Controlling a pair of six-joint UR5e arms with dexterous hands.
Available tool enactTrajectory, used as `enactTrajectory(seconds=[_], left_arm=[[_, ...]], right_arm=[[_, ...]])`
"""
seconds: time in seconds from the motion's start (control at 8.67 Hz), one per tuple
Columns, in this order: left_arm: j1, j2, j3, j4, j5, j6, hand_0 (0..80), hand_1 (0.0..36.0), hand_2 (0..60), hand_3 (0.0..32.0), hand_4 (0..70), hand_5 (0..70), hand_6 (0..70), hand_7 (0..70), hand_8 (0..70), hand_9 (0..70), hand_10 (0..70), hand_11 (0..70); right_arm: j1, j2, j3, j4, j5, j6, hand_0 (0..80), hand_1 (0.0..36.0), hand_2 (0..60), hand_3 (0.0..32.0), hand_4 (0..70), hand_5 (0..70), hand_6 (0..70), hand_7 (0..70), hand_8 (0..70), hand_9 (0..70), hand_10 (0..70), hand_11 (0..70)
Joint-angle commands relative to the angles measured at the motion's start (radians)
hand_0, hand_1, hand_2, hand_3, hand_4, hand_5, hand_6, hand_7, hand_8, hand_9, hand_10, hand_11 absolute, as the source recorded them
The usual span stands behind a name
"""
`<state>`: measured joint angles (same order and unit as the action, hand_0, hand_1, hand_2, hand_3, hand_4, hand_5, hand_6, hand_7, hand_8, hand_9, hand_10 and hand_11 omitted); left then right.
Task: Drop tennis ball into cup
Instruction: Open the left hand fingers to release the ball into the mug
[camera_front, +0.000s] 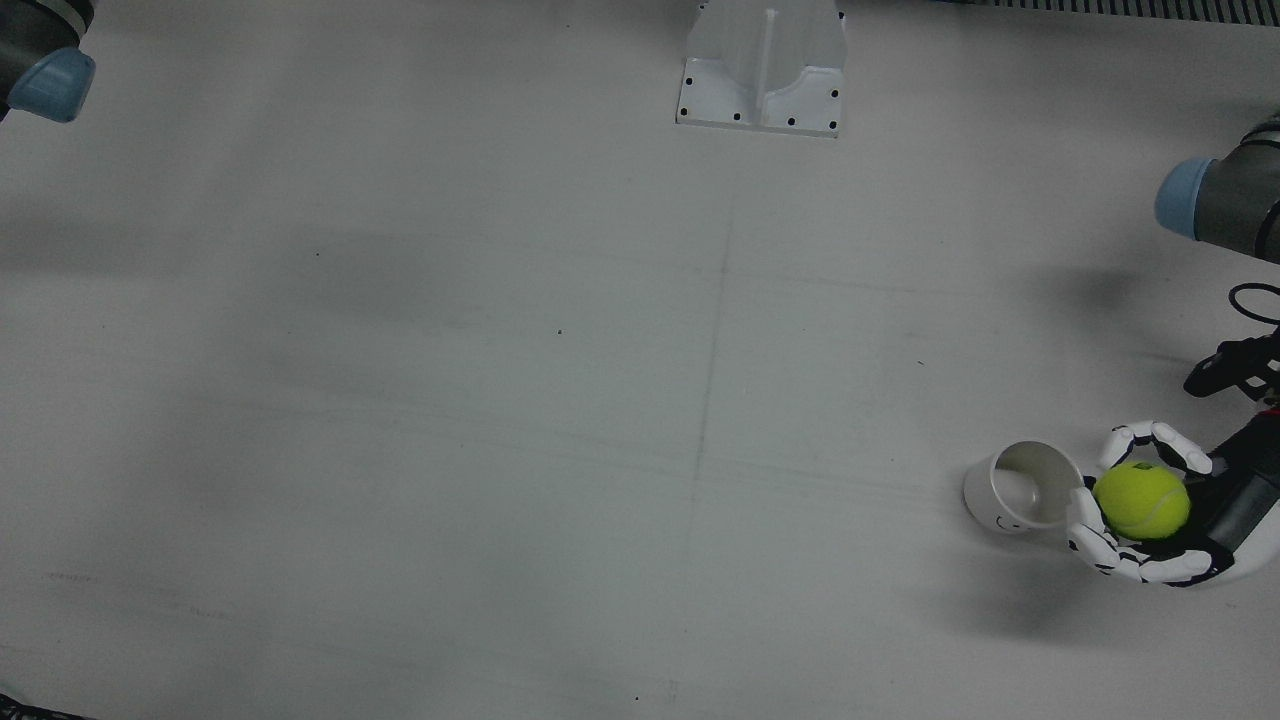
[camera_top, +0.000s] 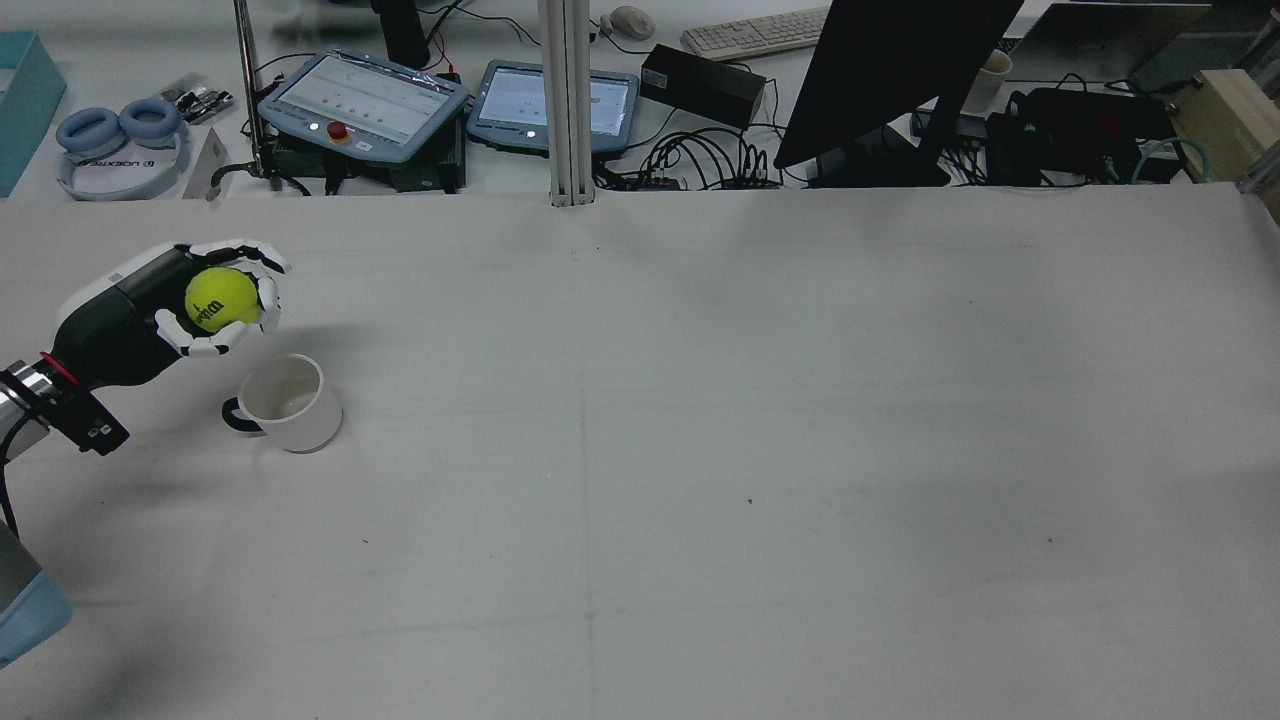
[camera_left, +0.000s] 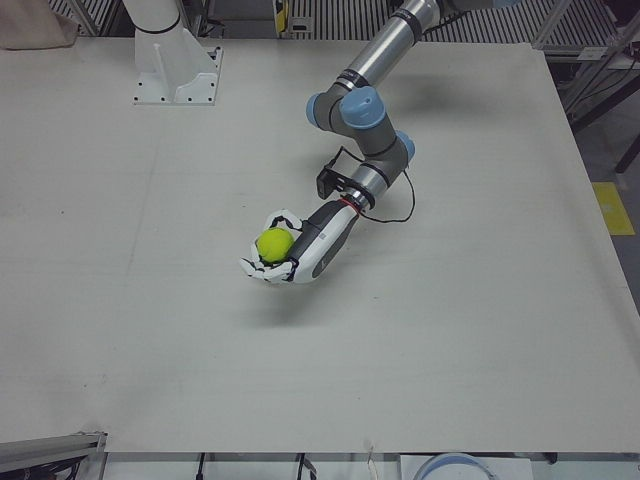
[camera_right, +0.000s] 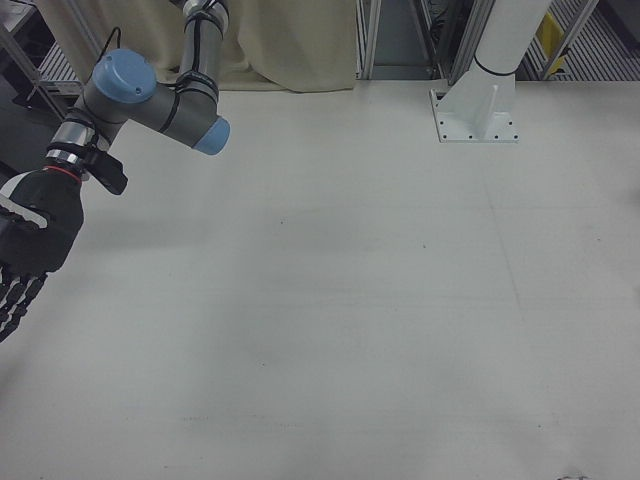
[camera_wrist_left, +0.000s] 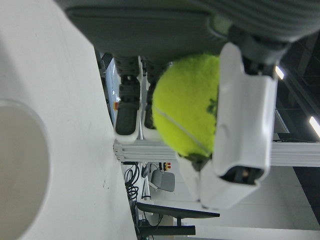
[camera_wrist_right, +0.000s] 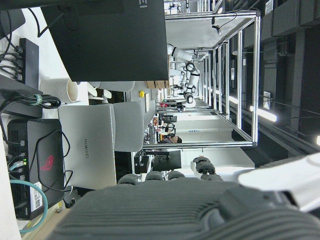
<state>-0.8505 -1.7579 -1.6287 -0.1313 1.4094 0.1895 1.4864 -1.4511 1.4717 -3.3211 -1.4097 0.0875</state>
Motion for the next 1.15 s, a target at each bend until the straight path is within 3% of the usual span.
enactTrajectory(seconds=[0.0,0.12,0.23,0.46,0.58,0.81,0.92,1.04], left_arm=[[0.060,0.006,0.001,-0.011,-0.049,0.005,66.1,35.9,60.0,0.0,27.8,22.4,64.6,51.3,29.4,31.8,30.7,46.5],[0.062,0.006,0.003,-0.014,-0.049,0.005,61.0,34.0,59.8,0.0,24.2,21.9,65.0,34.6,26.7,24.7,28.4,43.4],[0.062,0.006,0.006,-0.014,-0.049,0.007,58.7,32.2,55.0,0.0,22.2,19.2,52.8,30.9,23.0,22.2,26.3,40.6],[0.062,0.026,0.010,-0.024,-0.050,0.014,54.9,28.4,47.3,0.0,19.0,15.9,40.8,28.7,19.3,20.2,22.7,35.3],[0.060,0.044,0.013,-0.040,-0.049,0.013,53.9,27.2,46.9,0.0,17.0,16.4,44.3,26.4,19.7,19.4,22.0,34.2],[0.060,0.054,0.012,-0.050,-0.044,0.002,52.0,25.1,44.2,0.0,15.1,14.9,39.4,25.5,18.3,18.6,20.8,32.2],[0.060,0.055,0.012,-0.050,-0.044,0.002,53.5,25.7,40.7,0.0,14.8,15.6,41.6,25.2,18.6,18.4,20.5,31.9],[0.060,0.057,0.012,-0.050,-0.043,0.002,54.9,26.2,35.2,0.0,14.8,14.3,33.4,26.9,16.8,18.5,20.4,31.8]], right_arm=[[0.000,0.000,-0.001,0.000,0.000,0.000,0.0,0.0,0.0,0.0,0.0,0.0,0.0,0.0,0.0,0.0,0.0,0.0],[0.000,0.000,0.001,0.000,0.000,0.000,0.0,0.0,0.0,0.0,0.0,0.0,0.0,0.0,0.0,0.0,0.0,0.0],[0.000,0.000,-0.001,0.000,0.000,0.000,0.0,0.0,0.0,0.0,0.0,0.0,0.0,0.0,0.0,0.0,0.0,0.0],[0.000,0.000,-0.001,0.000,0.000,0.000,0.0,0.0,0.0,0.0,0.0,0.0,0.0,0.0,0.0,0.0,0.0,0.0],[0.000,0.000,-0.001,0.000,0.000,0.000,0.0,0.0,0.0,0.0,0.0,0.0,0.0,0.0,0.0,0.0,0.0,0.0],[0.000,0.000,-0.001,0.002,0.000,0.000,0.0,0.0,0.0,0.0,0.0,0.0,0.0,0.0,0.0,0.0,0.0,0.0],[0.000,0.000,-0.001,0.000,0.000,0.000,0.0,0.0,0.0,0.0,0.0,0.0,0.0,0.0,0.0,0.0,0.0,0.0],[0.000,0.000,-0.001,0.000,0.000,0.000,0.0,0.0,0.0,0.0,0.0,0.0,0.0,0.0,0.0,0.0,0.0,0.0]])
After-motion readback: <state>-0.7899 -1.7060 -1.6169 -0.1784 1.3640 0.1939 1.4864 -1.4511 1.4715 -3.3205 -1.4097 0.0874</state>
